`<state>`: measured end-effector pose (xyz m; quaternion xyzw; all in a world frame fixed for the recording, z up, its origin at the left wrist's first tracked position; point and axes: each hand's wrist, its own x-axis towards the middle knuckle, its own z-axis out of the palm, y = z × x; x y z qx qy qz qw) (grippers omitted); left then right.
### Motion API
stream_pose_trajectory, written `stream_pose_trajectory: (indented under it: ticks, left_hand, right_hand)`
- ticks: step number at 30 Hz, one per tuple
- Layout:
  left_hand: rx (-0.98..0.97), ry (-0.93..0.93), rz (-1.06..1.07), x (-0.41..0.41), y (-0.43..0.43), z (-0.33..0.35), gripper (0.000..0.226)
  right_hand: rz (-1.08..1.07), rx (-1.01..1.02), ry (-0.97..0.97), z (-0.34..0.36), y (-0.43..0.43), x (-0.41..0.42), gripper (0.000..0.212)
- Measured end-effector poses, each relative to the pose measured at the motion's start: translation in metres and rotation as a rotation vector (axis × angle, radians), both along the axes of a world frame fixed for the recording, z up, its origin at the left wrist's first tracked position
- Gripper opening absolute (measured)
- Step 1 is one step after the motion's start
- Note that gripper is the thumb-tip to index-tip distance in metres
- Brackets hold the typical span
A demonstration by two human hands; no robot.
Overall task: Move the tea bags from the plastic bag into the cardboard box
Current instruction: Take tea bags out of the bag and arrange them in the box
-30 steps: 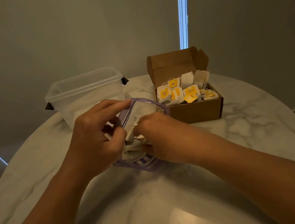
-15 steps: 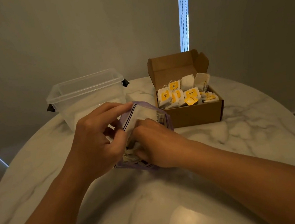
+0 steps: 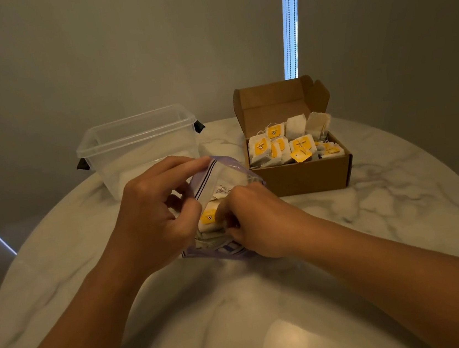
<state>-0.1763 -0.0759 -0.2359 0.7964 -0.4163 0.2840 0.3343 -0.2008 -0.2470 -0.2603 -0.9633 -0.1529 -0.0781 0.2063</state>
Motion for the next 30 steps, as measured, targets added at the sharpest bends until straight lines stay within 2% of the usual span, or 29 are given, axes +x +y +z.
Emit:
stream_pose_trajectory:
  ticks: [4, 10, 13, 23, 30]
  left_hand:
    - [0.003, -0.002, 0.004, 0.0, -0.001, 0.0, 0.047]
    - [0.006, -0.008, 0.003, -0.001, -0.001, 0.0, 0.047]
    - [0.005, -0.01, 0.002, -0.001, -0.002, 0.0, 0.046]
    - [-0.004, -0.02, 0.01, -0.001, -0.001, 0.0, 0.045]
    - [-0.013, -0.023, 0.007, 0.0, 0.001, 0.001, 0.046]
  right_hand:
    - [-0.02, 0.003, 0.021, 0.004, -0.001, -0.001, 0.02]
    - [-0.013, 0.013, -0.102, 0.005, 0.008, 0.001, 0.014]
    - [0.012, -0.024, -0.074, 0.005, 0.013, 0.002, 0.015]
    - [-0.019, 0.111, -0.109, 0.002, 0.018, 0.0, 0.017]
    - [0.002, -0.028, -0.065, 0.023, 0.004, -0.017, 0.022]
